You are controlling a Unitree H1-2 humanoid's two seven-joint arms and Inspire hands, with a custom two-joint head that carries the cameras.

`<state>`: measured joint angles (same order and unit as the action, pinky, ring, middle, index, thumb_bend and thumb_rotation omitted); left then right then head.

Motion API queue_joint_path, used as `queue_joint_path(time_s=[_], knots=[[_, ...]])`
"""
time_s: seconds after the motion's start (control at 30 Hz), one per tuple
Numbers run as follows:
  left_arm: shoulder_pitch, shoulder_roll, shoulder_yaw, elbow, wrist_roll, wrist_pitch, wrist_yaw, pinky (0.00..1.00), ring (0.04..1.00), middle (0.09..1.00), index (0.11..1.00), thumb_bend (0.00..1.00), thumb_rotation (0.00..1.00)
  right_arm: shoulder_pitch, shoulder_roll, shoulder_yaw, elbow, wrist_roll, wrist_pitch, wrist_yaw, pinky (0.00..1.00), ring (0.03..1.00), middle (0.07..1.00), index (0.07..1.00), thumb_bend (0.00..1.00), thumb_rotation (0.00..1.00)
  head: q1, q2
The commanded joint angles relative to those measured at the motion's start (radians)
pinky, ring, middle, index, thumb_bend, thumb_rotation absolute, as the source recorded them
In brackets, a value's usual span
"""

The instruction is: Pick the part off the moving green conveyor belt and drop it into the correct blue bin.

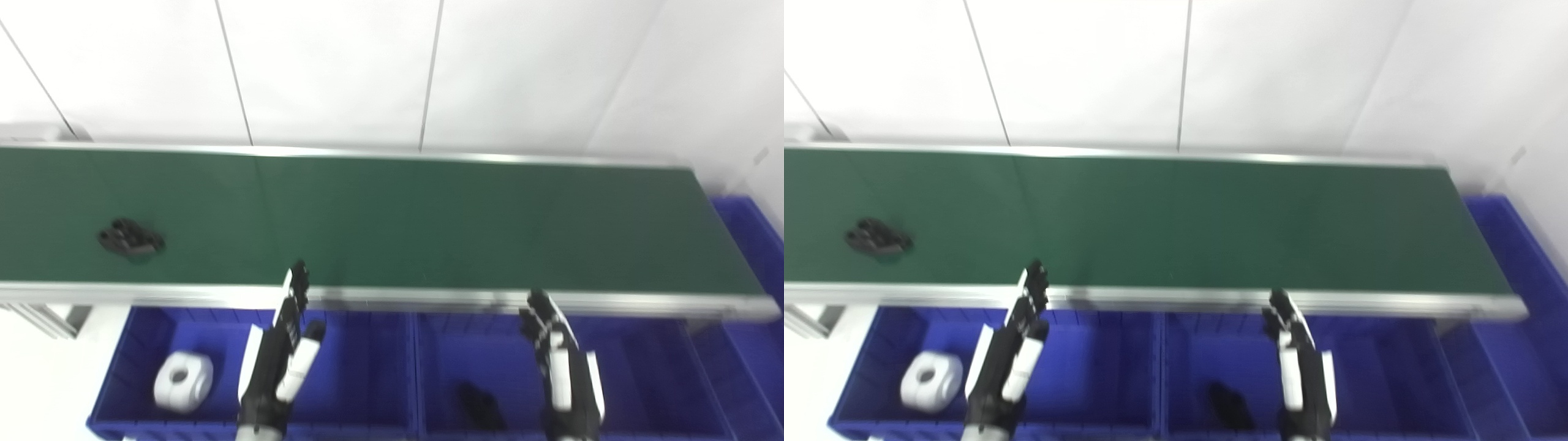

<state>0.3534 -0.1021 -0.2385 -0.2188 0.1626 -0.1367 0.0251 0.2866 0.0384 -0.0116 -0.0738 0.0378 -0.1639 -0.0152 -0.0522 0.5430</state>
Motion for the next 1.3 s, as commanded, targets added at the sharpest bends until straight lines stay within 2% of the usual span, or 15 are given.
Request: queue_joint_path(time_s=[0.0,0.3,0.53,0.6,0.77,0.8,0.83,0.87,0.9,0.93,1.03,1.07,1.13,1.2,1.27], knots=[[-0.008,-0.015,-0.006,-0.014,0.005,-0.039,0.010,1.00,0.999,1.000,1.000,0.60,0.90,-0.006,0.000,0.005,-0.017,-0.006,-0.067,0.005,0.88,0.884,0.905,0.878,0.87,0.93,0.001,0.000],[-0.009,-0.014,-0.002,0.002,0.015,-0.049,0.016,1.00,0.999,1.000,1.000,0.61,0.91,-0.007,-0.008,0.016,-0.009,-0.057,-0.073,-0.006,0.88,0.891,0.910,0.898,0.80,0.95,0.003,-0.011],[-0.008,-0.014,-0.002,0.001,0.017,-0.044,0.015,1.00,0.998,1.000,1.000,0.63,0.92,-0.008,-0.014,0.021,-0.011,-0.072,-0.076,-0.007,0.89,0.891,0.919,0.911,0.78,0.95,0.002,-0.002],[-0.006,-0.016,-0.002,-0.012,0.013,-0.034,0.012,1.00,0.999,1.000,1.000,0.63,0.92,-0.006,-0.016,0.024,-0.019,-0.075,-0.074,-0.006,0.89,0.891,0.919,0.912,0.78,0.95,-0.004,0.012],[-0.006,-0.012,0.003,-0.060,-0.009,0.020,-0.003,1.00,1.000,1.000,1.000,0.66,0.92,-0.010,-0.016,0.036,-0.055,-0.083,-0.044,-0.001,0.89,0.886,0.919,0.915,0.77,0.94,-0.046,0.088],[-0.008,-0.009,0.005,-0.067,-0.012,0.024,-0.004,1.00,1.000,1.000,1.000,0.66,0.92,-0.012,-0.014,0.040,-0.064,-0.085,-0.035,-0.002,0.89,0.883,0.918,0.915,0.77,0.94,-0.061,0.107],[-0.010,-0.007,0.006,-0.070,-0.009,0.023,-0.003,1.00,1.000,1.000,1.000,0.66,0.92,-0.014,-0.012,0.042,-0.071,-0.087,-0.025,-0.002,0.89,0.883,0.918,0.915,0.77,0.94,-0.061,0.107],[-0.013,-0.004,0.008,-0.072,-0.005,0.018,-0.002,1.00,1.000,1.000,1.000,0.66,0.93,-0.018,-0.008,0.047,-0.083,-0.096,-0.011,-0.004,0.89,0.883,0.919,0.917,0.77,0.95,-0.070,0.129],[-0.015,-0.002,0.009,-0.072,-0.002,0.014,-0.001,1.00,1.000,1.000,1.000,0.67,0.94,-0.020,-0.005,0.049,-0.090,-0.102,-0.002,-0.005,0.89,0.883,0.919,0.918,0.77,0.96,-0.070,0.129],[-0.019,0.000,0.011,-0.073,0.000,0.009,0.000,1.00,1.000,1.000,1.000,0.67,0.94,-0.024,0.000,0.053,-0.104,-0.107,0.013,-0.007,0.89,0.882,0.920,0.918,0.77,0.96,-0.080,0.157],[-0.028,0.001,0.017,-0.079,0.000,0.016,0.000,1.00,1.000,1.000,1.000,0.66,0.95,-0.038,0.012,0.060,-0.134,-0.121,0.052,-0.013,0.89,0.882,0.922,0.921,0.77,0.97,-0.088,0.185],[-0.031,0.001,0.019,-0.083,0.000,0.021,-0.001,1.00,1.000,1.000,1.000,0.65,0.96,-0.042,0.015,0.062,-0.142,-0.125,0.063,-0.015,0.89,0.882,0.923,0.923,0.78,0.97,-0.092,0.205],[-0.037,0.001,0.023,-0.088,0.000,0.033,-0.002,1.00,1.000,1.000,1.000,0.64,0.96,-0.050,0.019,0.064,-0.158,-0.128,0.088,-0.017,0.89,0.883,0.925,0.924,0.78,0.98,-0.096,0.221],[-0.043,0.000,0.026,-0.091,0.000,0.041,-0.003,1.00,1.000,1.000,1.000,0.66,0.97,-0.057,0.023,0.064,-0.168,-0.128,0.108,-0.018,0.89,0.888,0.927,0.926,0.78,0.98,-0.098,0.224],[-0.048,0.001,0.027,-0.089,-0.003,0.040,-0.003,1.00,1.000,1.000,1.000,0.62,0.97,-0.063,0.025,0.063,-0.170,-0.127,0.115,-0.019,0.88,0.883,0.923,0.921,0.78,0.97,-0.101,0.225]])
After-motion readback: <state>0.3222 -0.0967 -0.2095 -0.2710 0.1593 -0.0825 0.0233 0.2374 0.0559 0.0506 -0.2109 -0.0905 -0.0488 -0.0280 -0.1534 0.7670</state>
